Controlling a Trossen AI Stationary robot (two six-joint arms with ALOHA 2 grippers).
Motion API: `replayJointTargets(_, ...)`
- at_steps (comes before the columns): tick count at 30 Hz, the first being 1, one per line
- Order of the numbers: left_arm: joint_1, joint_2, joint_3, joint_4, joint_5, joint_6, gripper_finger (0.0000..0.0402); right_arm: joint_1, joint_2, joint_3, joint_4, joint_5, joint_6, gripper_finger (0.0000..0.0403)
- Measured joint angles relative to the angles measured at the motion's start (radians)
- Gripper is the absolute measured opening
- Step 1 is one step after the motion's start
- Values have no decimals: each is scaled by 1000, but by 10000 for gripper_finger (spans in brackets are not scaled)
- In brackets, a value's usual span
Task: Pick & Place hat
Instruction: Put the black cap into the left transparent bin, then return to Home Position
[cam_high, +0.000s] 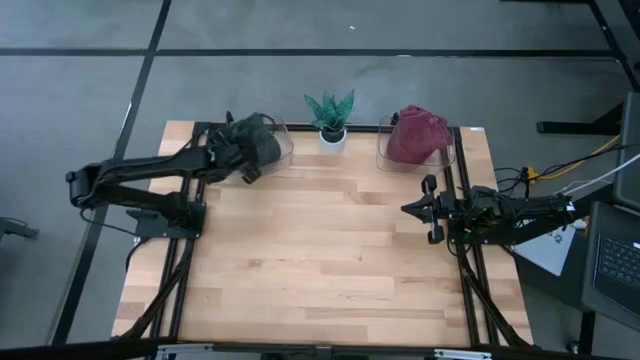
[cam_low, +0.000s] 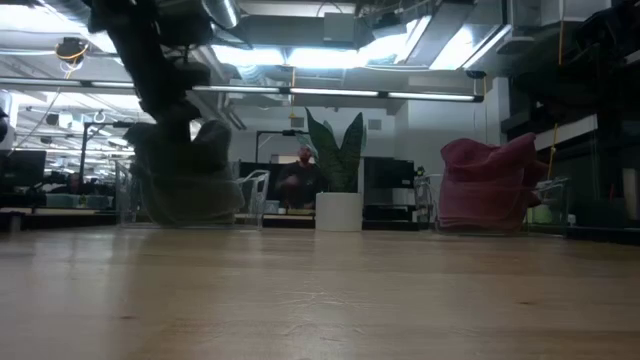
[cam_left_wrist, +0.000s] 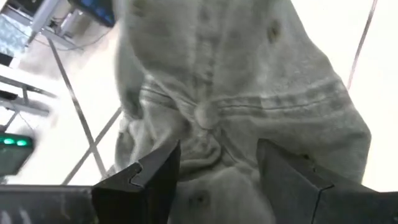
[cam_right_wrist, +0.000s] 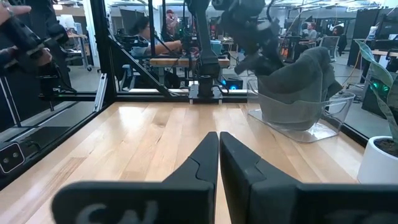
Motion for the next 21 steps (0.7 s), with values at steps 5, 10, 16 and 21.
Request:
replayJointTargets(5,0,-82,0,1,-21,3,210,0,0,0,0,0,0,16)
replayJointTargets(10,0,-147,0,4,-59,3,208,0,0,0,0,0,0,16)
replayJointTargets(16,-66,-220,0,78,-13,22,209,0,0,0,0,0,0,16)
replayJointTargets(21,-175,-238,0,170,106,37,206,0,0,0,0,0,0,16)
